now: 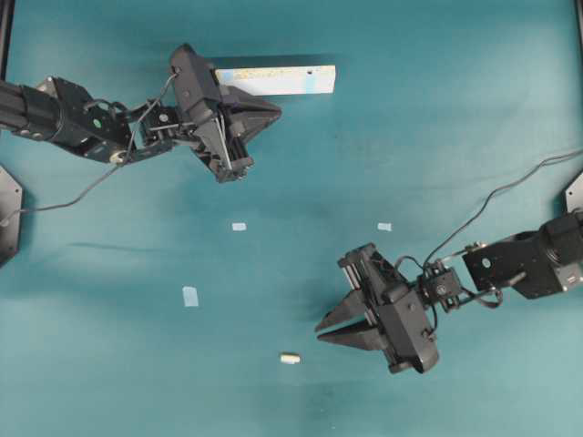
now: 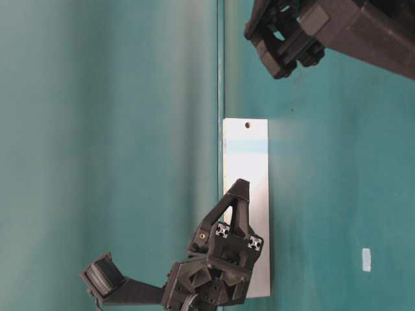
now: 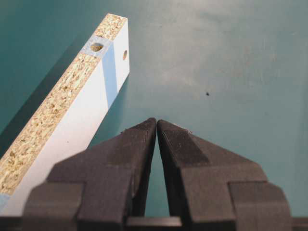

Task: Move the wooden board into place and insert the rod into its hole.
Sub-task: 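Lower the left gripper onto the white particleboard strip and grasp it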

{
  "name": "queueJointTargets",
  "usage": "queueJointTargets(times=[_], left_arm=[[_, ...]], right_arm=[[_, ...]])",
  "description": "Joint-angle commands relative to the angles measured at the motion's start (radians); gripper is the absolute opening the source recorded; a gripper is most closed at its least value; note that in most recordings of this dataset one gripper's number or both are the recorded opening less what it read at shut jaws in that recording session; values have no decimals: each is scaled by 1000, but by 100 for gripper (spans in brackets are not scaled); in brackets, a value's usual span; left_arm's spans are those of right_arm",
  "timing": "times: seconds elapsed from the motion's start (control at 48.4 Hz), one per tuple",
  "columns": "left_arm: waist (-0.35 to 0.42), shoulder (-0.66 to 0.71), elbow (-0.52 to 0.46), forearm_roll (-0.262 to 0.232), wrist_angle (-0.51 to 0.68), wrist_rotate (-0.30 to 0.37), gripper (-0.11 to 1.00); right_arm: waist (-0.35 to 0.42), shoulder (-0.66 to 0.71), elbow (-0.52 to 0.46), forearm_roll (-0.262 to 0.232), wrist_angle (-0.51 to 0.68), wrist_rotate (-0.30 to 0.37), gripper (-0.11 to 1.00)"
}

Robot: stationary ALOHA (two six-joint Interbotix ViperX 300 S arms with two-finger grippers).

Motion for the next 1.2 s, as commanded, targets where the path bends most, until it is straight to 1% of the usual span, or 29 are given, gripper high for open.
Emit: queueJointTargets(times=[0.0, 0.021, 0.041, 0.103, 0.145, 0.186, 0.351, 0.578, 0.764, 0.847, 0.868, 0.909, 1.012, 1.033, 1.074, 1.095, 1.177], left_arm=[[5, -12, -35, 34, 49, -8, 16], [5, -12, -40, 34, 69, -11, 16], [6, -14, -48, 34, 91, -12, 13], [5, -14, -71, 34, 158, -15, 2], [5, -15, -87, 34, 196, -15, 0], [5, -18, -104, 34, 227, -15, 0], [5, -54, -141, 34, 305, -12, 0], [5, -129, -141, 37, 405, -2, 0], [14, -181, -144, 41, 515, 2, 1], [23, -204, -144, 41, 568, 21, 1], [26, -209, -144, 41, 577, 29, 3], [34, -218, -144, 41, 595, 43, 11], [60, -236, -146, 41, 629, 97, 38], [66, -239, -146, 41, 634, 110, 44], [77, -245, -147, 41, 643, 140, 54], [83, -247, -149, 41, 646, 153, 57], [103, -250, -153, 41, 661, 222, 58]], right_arm=[[9, -15, -15, 0, -5, 14, 24], [9, -17, -17, 0, 9, 14, 24], [9, -18, -18, 0, 25, 14, 22], [11, -26, -28, 0, 91, 14, 10], [11, -38, -37, 0, 144, 14, 3], [12, -52, -48, -2, 198, 14, 0], [12, -118, -97, -3, 360, 14, -1], [23, -167, -129, -3, 488, 26, -1], [32, -189, -155, -3, 591, 89, -1], [32, -195, -163, -3, 618, 118, -1], [32, -196, -164, -3, 626, 126, -1], [32, -196, -167, -3, 643, 146, -1], [32, -195, -166, -3, 676, 176, 0], [32, -195, -166, -3, 683, 179, 2], [34, -196, -166, -3, 695, 183, 7], [32, -196, -164, -5, 699, 183, 11], [32, -196, -164, -5, 716, 183, 31]])
